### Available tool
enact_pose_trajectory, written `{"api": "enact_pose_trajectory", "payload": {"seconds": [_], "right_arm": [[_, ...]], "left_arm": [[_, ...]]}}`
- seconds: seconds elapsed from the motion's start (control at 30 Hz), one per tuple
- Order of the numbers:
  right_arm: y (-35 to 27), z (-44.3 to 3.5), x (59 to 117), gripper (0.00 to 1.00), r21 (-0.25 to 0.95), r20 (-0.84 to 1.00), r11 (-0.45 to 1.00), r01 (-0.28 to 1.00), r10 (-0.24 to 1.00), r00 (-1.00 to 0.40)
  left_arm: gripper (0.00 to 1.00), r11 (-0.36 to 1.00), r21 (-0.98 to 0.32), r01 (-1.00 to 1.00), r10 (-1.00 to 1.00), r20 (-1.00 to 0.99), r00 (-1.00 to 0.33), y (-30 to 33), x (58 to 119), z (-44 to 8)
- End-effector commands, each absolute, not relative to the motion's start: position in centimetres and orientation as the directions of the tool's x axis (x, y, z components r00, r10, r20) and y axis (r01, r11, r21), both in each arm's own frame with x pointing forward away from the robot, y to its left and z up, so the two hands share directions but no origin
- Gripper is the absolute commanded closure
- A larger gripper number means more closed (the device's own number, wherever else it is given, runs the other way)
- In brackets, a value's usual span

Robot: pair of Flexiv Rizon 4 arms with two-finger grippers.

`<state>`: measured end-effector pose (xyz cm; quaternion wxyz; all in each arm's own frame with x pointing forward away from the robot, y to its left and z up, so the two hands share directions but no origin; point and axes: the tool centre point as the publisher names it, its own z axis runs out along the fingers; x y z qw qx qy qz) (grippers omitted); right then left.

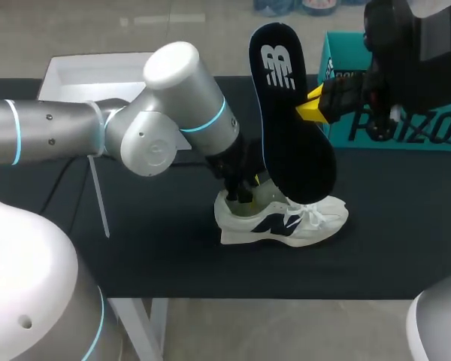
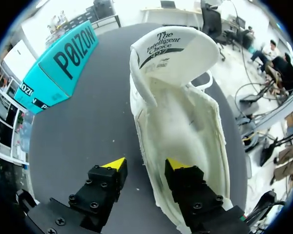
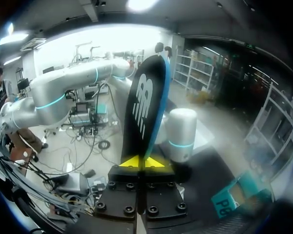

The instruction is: Take the shoe out of the shoebox, open the shoe tongue, remove and reinsert the insole, then place the shoe into the shoebox

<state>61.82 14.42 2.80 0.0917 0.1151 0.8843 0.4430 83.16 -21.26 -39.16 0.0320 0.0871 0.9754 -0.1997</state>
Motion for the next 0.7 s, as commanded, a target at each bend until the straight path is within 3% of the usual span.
{"api": "enact_pose_trajectory", "payload": {"seconds": [0.03, 0.7], "right_arm": [[14.7, 2.9, 62.1, 1.00, 0.802, -0.057, 0.584, 0.125, 0.284, -0.957], [14.7, 2.9, 62.1, 1.00, 0.802, -0.057, 0.584, 0.125, 0.284, -0.957]], "left_arm": [[1.00, 0.902, -0.388, 0.187, 0.161, -0.099, -0.982, -21.5, 83.2, -39.7], [1.00, 0.829, -0.453, 0.329, 0.304, -0.128, -0.944, -21.2, 84.0, -37.0]]}}
